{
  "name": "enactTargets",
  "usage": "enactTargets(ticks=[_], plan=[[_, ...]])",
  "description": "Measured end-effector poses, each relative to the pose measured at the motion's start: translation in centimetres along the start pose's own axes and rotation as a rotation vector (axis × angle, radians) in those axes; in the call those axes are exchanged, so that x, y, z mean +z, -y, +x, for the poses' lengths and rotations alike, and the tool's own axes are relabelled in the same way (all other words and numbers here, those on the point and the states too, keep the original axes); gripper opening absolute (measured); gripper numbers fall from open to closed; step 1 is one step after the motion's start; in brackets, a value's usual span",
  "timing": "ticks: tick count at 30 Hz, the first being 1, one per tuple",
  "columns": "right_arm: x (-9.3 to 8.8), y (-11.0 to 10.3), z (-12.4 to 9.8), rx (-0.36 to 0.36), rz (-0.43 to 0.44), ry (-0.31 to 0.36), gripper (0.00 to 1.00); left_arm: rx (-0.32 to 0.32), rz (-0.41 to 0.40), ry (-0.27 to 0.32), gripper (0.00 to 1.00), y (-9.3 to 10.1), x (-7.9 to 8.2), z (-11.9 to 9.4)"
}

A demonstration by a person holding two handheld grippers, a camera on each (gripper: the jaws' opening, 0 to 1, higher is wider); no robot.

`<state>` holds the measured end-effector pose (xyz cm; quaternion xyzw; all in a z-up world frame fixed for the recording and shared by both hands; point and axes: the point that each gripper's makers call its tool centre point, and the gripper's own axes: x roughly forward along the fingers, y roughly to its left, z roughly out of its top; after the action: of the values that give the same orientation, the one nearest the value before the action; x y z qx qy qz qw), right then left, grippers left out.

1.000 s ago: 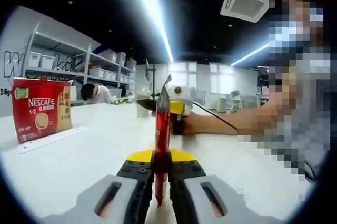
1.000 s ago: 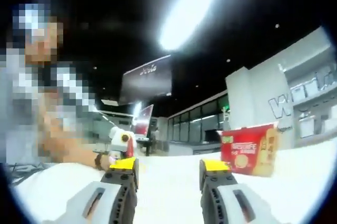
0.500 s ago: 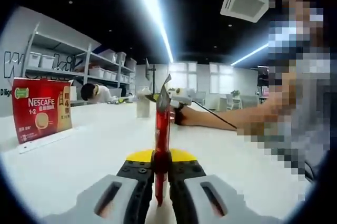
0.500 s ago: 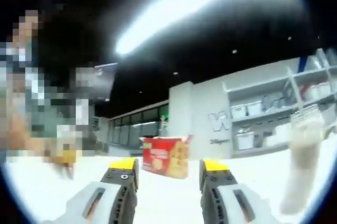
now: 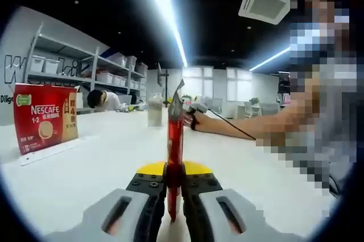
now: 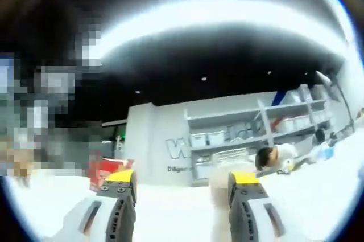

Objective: Tear open the coffee pouch, take out the coffee, and pour the coffee from the pouch into the cup

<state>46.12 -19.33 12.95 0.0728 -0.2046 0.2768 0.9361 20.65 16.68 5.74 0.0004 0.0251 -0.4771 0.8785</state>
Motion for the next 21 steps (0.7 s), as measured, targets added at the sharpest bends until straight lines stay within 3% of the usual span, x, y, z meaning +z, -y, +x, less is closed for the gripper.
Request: enactTargets(ticks=[10, 15, 21], plan=[[-0.7, 2.5, 1.0, -0.079, -0.04, -0.021, 0.75, 0.003, 0.005, 0.0, 0.12, 0.1, 0.0, -0.1], [-1.1, 3.3, 2.1, -0.074, -0.053, -0.026, 0.84, 0.004, 0.009, -0.001, 0.12, 0.2, 0.0, -0.1], [-2.5, 3.9, 3.3, -0.09, -0.102, -0.078, 0.85, 0.003, 0.018, -0.004, 0.12, 0.4, 0.0, -0.1]])
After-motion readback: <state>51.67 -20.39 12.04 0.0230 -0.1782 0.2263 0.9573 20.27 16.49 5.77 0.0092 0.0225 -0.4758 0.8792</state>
